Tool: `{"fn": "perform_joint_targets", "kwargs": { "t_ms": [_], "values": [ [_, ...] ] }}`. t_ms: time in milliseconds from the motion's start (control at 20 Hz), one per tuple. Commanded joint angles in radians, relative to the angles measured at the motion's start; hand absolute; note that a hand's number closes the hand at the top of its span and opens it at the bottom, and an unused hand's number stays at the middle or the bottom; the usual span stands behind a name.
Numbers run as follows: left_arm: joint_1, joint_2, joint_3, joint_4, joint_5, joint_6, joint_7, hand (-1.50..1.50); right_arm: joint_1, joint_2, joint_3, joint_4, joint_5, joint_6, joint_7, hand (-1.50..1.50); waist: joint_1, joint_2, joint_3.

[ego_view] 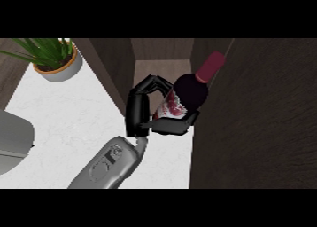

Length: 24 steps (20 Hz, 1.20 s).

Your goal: Pick up the wine, place it into the cabinet and close the cabinet

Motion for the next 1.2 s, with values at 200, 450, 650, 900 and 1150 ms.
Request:
{"fn": "perform_joint_targets", "kwargs": {
  "t_ms": [200,450,650,900,1150],
  "values": [
    [-0.074,0.007,0.155,0.157,0.049,-0.09,-0.098,1.5,0.074,0.008,-0.011,-0.14,-0.073,-0.001,0.024,-1.5,-0.003,0.001,0.0],
    [-0.018,0.0,0.078,0.131,0.069,-0.035,-0.152,1.5,0.086,0.023,0.012,-0.147,-0.053,0.002,0.023,-1.5,0.0,-0.001,0.0],
    [-0.04,0.0,0.174,0.238,0.077,-0.12,-0.192,1.5,0.062,0.018,-0.006,-0.119,-0.076,-0.005,0.02,-1.5,0.003,0.0,0.0],
    [-0.108,0.003,0.212,0.3,0.104,-0.177,-0.188,1.5,0.071,0.005,-0.024,-0.142,-0.1,0.004,0.044,-1.5,0.001,0.0,0.0],
    [-0.193,0.0,0.215,0.443,0.194,-0.167,-0.204,1.5,0.023,-0.026,-0.048,-0.105,-0.131,0.012,0.059,-1.5,-0.011,0.004,0.0]
  ]
}}
